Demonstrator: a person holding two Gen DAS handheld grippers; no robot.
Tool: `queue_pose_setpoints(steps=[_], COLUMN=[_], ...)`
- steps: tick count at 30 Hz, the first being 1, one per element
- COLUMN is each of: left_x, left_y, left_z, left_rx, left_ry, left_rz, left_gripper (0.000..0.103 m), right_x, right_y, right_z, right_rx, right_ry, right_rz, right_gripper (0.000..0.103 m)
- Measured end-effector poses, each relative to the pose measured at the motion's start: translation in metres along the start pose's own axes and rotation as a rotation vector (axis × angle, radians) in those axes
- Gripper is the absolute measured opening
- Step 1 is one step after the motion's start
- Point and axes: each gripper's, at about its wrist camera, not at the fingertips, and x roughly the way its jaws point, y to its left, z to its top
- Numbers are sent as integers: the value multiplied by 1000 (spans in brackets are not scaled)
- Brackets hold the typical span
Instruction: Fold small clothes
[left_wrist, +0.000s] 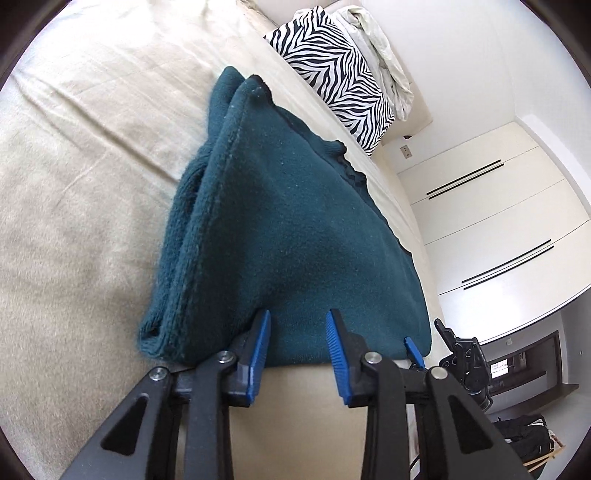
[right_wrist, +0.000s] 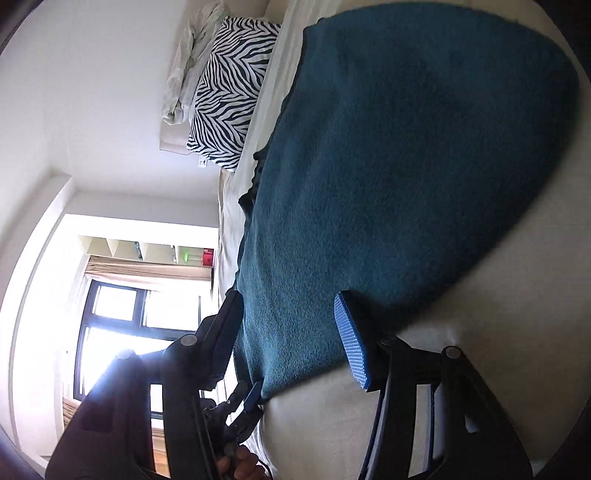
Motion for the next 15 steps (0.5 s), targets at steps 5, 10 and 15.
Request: queue_pose_setpoints(steps=[5, 10, 15], left_x=[-16, -48, -49], left_y=[6, 1, 1], left_z=[5, 25, 50], left_rx=[-34, -39, -35], left_ry=[-34, -147, -176], left_rz=[9, 29, 51], left_gripper=[35, 57, 63], right_x=[-62, -95, -66], right_y=[-13, -14, 21], right_z=[21, 37, 30], right_rx=[25, 19, -75], right_ry=[-160, -222, -111], right_rz=[-36, -39, 10], right_gripper=[51, 58, 59])
